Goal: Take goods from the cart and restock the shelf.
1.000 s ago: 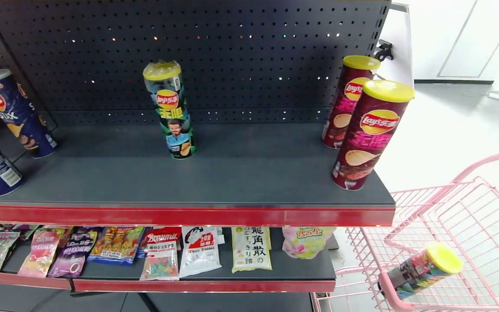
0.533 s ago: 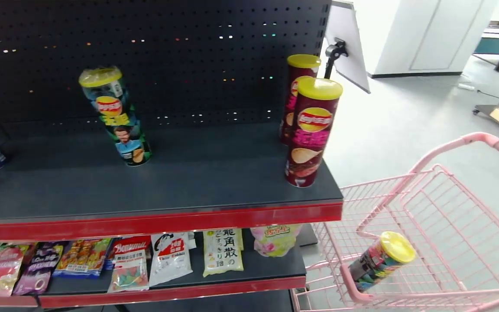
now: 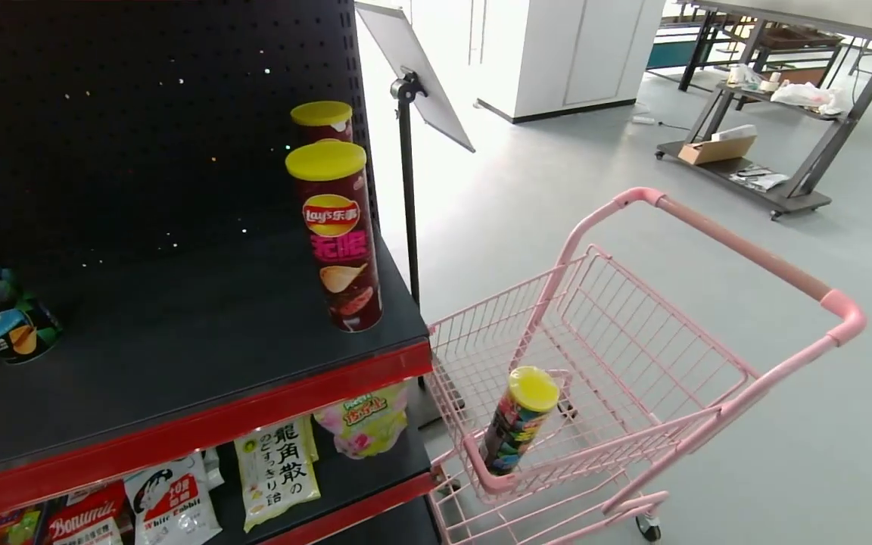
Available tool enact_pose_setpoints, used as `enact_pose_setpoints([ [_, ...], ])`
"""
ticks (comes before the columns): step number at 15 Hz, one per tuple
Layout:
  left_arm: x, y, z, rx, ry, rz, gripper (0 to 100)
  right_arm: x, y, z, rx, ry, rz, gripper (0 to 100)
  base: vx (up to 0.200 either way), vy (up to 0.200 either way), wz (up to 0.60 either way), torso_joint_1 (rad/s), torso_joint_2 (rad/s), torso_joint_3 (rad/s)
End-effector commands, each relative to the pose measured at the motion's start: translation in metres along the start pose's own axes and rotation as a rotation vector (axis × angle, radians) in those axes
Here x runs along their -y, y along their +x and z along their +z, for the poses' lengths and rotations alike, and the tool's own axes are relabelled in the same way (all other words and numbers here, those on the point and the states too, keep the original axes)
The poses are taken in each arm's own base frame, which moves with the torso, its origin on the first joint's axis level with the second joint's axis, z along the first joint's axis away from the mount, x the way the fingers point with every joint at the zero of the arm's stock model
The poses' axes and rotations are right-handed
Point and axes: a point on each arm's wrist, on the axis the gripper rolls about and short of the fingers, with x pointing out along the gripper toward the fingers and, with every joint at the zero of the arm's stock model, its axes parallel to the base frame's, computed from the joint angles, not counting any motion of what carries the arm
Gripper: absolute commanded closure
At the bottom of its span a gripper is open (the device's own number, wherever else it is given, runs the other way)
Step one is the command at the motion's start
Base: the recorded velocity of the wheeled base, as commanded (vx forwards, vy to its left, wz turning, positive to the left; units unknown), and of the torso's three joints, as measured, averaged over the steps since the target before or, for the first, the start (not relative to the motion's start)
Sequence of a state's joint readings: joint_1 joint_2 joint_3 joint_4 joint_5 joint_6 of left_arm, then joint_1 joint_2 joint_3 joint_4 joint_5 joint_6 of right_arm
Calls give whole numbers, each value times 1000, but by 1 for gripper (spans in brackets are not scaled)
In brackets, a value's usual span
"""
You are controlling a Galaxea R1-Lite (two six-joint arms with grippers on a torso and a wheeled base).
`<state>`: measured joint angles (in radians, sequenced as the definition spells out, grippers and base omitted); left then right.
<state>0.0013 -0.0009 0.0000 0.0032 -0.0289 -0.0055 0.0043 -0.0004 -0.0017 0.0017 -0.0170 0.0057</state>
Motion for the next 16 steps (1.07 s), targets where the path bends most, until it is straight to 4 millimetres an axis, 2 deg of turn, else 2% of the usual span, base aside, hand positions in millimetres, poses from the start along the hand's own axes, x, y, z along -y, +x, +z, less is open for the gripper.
enact_pose_setpoints([
  [1,0,0,0,-1,-1,0,0,0,0,0,0,0,0,0,0,0,0,0,0,0],
  [3,0,0,0,-1,-1,2,0,0,0,0,0,3,0,0,0,0,0,-33,72,50],
  [9,0,0,0,-1,-1,0,0,0,0,0,0,3,0,0,0,0,0,-137,371,227],
  [16,0,0,0,-1,-1,2,0,0,0,0,0,3,-1,0,0,0,0,-170,523,343],
])
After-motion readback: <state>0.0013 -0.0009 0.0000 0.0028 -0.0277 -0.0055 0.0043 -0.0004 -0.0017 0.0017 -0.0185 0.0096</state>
